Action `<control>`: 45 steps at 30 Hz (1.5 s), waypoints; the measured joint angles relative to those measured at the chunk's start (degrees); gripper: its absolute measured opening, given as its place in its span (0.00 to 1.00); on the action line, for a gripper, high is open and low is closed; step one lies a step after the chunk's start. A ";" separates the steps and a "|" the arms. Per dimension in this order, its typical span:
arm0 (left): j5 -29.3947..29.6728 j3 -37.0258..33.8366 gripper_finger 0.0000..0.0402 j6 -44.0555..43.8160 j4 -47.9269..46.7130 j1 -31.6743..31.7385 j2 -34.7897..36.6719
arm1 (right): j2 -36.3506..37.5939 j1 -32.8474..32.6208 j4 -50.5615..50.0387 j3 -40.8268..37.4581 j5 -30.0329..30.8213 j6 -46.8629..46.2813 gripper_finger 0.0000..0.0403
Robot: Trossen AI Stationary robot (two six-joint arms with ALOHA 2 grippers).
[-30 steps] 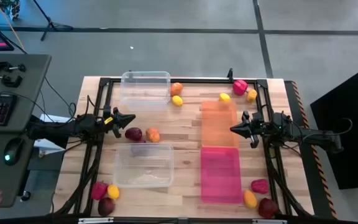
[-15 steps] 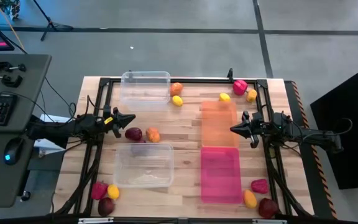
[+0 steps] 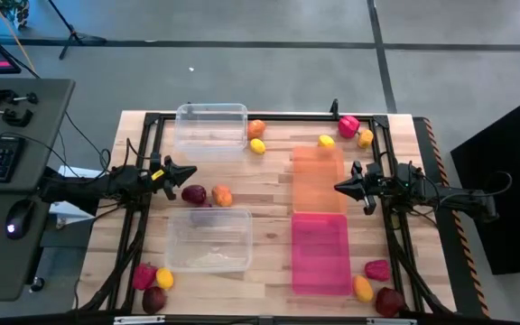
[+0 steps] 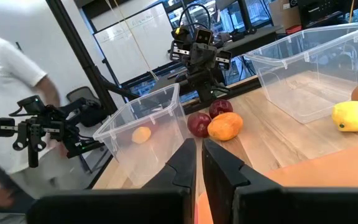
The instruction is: Sort produce into baskets
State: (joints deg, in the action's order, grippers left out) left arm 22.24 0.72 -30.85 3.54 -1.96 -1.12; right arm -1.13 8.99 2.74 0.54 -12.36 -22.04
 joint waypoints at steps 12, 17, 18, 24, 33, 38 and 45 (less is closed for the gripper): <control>-0.02 0.01 0.01 0.00 -0.01 0.00 -0.01 | 0.01 -0.02 -0.02 -0.01 0.00 0.00 0.04; 0.00 0.01 0.01 -0.43 0.30 -0.01 -0.01 | 0.00 -0.02 0.00 -0.01 0.00 0.00 0.04; 0.01 0.00 0.01 -0.44 0.61 0.00 -0.01 | 0.01 -0.01 0.00 -0.02 0.00 0.01 0.04; 11.11 0.01 0.01 -8.50 10.88 0.13 -0.08 | 0.01 -0.01 -0.01 -0.02 -0.01 0.00 0.04; 14.20 6.88 0.01 -10.51 33.86 0.97 -17.03 | 0.02 -0.02 -0.01 -0.02 0.00 0.00 0.04; 14.28 23.22 0.01 -4.48 26.38 -0.51 -40.48 | 0.02 -0.02 -0.02 -0.02 0.00 0.00 0.04; 9.31 53.34 0.01 12.39 -12.64 0.31 -63.45 | 0.02 -0.02 -0.02 -0.02 0.00 0.00 0.04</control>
State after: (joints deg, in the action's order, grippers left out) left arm 31.55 54.06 -18.46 -9.10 -1.64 -64.57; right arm -1.11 8.97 2.72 0.52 -12.36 -22.04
